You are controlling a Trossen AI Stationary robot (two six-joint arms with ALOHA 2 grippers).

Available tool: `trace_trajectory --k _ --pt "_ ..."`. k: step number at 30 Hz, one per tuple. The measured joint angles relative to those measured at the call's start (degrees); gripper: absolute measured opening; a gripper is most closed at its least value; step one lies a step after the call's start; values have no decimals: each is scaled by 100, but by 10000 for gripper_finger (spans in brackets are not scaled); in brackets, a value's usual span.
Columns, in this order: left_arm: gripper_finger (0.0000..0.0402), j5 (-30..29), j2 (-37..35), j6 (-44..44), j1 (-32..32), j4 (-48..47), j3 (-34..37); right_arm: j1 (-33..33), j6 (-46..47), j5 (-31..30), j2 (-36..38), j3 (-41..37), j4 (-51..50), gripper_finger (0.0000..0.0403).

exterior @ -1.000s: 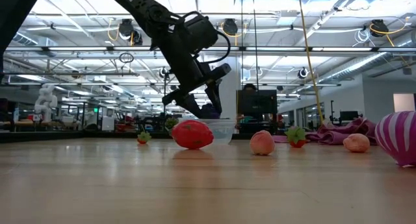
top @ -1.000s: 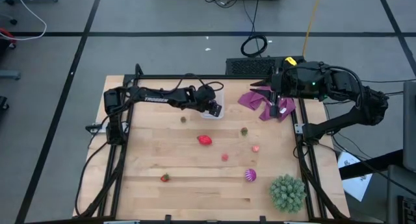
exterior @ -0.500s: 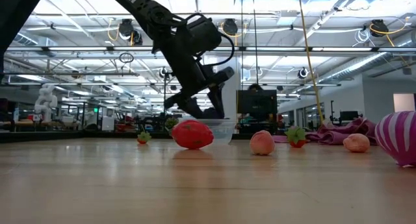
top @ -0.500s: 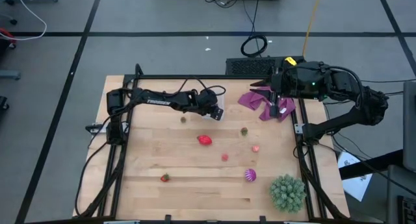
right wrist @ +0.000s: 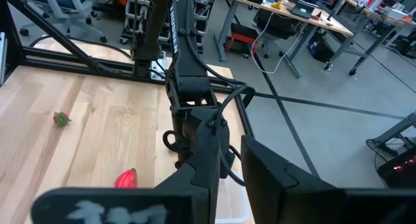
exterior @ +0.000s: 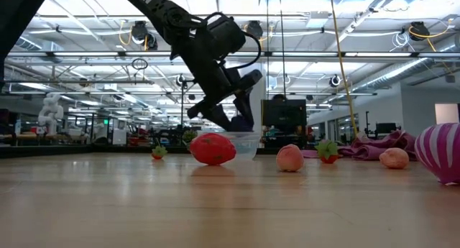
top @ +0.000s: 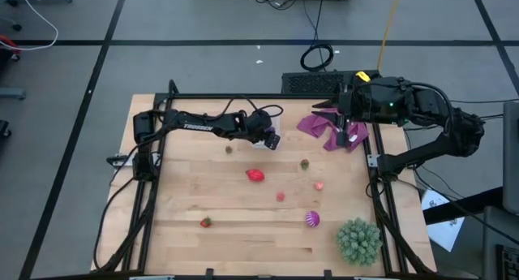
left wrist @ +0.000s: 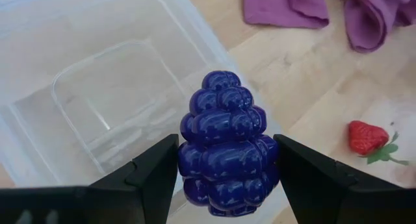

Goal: Pick and placing Produce into tupperware
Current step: Put the blue grapes into the transparent bin

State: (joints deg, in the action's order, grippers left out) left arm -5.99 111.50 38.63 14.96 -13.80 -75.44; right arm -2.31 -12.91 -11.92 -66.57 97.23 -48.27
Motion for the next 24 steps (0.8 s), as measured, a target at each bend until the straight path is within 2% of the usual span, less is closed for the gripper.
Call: trace_trajectory --k 24 --pt "241 -3 0 -223 0 -1 0 0 0 2 0 0 -280 57"
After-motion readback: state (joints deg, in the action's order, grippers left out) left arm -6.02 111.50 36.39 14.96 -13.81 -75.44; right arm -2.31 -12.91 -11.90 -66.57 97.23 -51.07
